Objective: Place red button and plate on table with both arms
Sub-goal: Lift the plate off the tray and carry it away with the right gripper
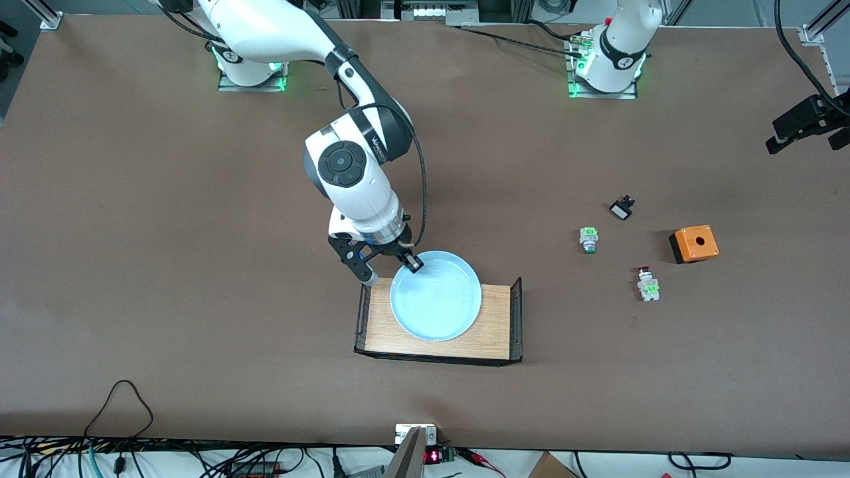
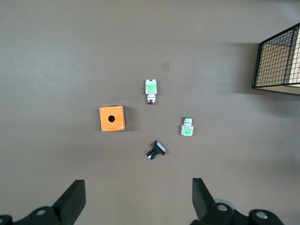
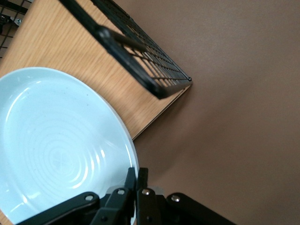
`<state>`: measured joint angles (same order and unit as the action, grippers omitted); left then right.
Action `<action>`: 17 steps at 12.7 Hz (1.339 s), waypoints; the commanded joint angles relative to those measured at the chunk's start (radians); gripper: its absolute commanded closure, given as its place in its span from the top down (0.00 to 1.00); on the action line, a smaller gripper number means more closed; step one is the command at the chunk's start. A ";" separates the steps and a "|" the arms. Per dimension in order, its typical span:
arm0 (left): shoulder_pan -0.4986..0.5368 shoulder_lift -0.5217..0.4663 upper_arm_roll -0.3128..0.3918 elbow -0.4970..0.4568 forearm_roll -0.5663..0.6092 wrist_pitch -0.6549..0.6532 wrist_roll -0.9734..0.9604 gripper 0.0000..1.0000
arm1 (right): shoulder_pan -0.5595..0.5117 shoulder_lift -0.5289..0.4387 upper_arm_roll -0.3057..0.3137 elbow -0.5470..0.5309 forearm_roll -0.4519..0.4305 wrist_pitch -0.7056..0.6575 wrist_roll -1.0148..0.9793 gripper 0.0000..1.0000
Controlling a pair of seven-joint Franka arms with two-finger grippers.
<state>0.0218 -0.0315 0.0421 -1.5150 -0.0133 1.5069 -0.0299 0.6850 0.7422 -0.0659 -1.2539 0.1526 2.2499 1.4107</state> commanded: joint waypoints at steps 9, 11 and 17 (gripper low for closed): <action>0.009 0.025 -0.018 0.049 0.009 -0.020 -0.002 1.00 | -0.048 -0.125 -0.011 0.113 0.133 -0.208 -0.009 0.00; 0.009 0.025 -0.018 0.049 0.007 -0.020 -0.001 1.00 | -0.062 -0.173 -0.014 0.111 0.131 -0.281 -0.022 0.00; 0.007 0.016 -0.034 0.049 0.007 -0.020 -0.013 1.00 | -0.232 -0.342 -0.015 -0.016 0.111 -0.522 -0.462 0.00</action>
<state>0.0220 -0.0258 0.0221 -1.5004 -0.0133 1.5065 -0.0341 0.5148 0.4663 -0.0889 -1.1913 0.2610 1.7926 1.0996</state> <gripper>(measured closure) 0.000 0.978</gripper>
